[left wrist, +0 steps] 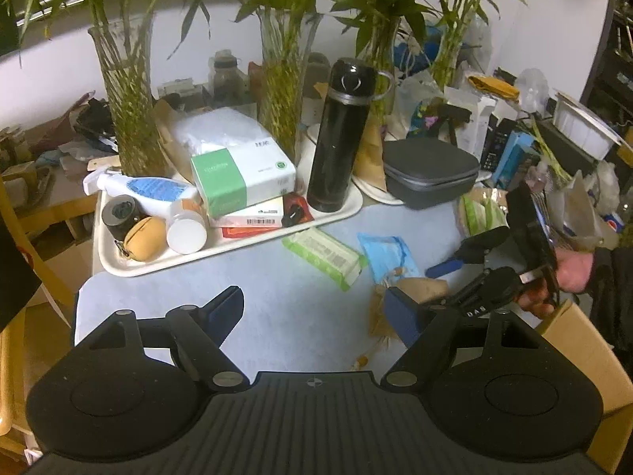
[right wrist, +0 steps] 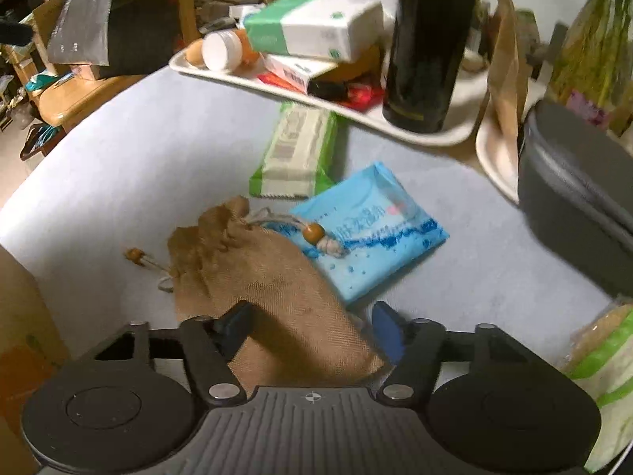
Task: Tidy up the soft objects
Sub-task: 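Grasp the burlap drawstring pouch with the right gripper and lift it, then grasp the green-white wipes packet with left while right holds the burlap pouch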
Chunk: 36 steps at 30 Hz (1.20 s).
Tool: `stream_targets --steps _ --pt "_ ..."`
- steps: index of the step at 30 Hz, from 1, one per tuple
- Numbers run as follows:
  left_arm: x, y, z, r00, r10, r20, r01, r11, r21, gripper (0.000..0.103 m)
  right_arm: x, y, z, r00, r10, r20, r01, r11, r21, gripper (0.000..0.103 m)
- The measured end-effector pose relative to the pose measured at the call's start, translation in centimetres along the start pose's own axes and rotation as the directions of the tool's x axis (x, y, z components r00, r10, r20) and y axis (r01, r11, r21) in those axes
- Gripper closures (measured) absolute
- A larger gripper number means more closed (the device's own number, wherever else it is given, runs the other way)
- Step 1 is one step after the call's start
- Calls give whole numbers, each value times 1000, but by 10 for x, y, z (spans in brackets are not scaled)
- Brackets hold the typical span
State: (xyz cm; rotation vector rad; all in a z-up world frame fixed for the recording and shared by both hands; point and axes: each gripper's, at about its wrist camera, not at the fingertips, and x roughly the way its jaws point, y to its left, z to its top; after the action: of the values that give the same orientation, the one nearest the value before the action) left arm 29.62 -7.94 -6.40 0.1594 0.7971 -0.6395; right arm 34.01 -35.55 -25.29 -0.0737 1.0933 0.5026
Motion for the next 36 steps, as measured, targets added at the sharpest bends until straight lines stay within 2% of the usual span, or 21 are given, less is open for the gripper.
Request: stream_targets --steps 3,5,6,10,12,16,21,28,36 --pt "3 1 0 1000 -1 -7 1 1000 7 25 -2 7 -4 1000 -23 4 24 998 -52 55" --pt "7 3 1 1000 2 -17 -2 1000 -1 25 -4 11 -5 1000 -7 -7 6 998 -69 80" --pt "8 4 2 1000 5 -23 -5 1000 -6 25 -5 12 -5 1000 -1 -19 -1 998 -71 84" --pt "11 8 5 1000 9 -29 -10 999 -33 25 -17 20 -6 1000 12 -18 -14 993 -117 89" --pt "11 8 7 1000 2 -25 -3 999 -37 25 -28 20 -4 1000 28 7 -27 993 -114 95" --pt "11 5 12 1000 -3 -16 3 1000 -22 25 -55 19 1 996 27 84 -20 996 -83 97" --pt "15 -1 20 1000 -1 -19 1 1000 -9 25 -82 17 3 987 -43 157 48 999 -25 97" --pt "22 -16 35 1000 14 -26 -13 999 30 25 -120 14 -3 959 -107 264 92 993 68 97" --pt "45 -31 55 994 73 -78 -71 997 29 25 -145 21 -13 928 -189 320 169 981 92 97"
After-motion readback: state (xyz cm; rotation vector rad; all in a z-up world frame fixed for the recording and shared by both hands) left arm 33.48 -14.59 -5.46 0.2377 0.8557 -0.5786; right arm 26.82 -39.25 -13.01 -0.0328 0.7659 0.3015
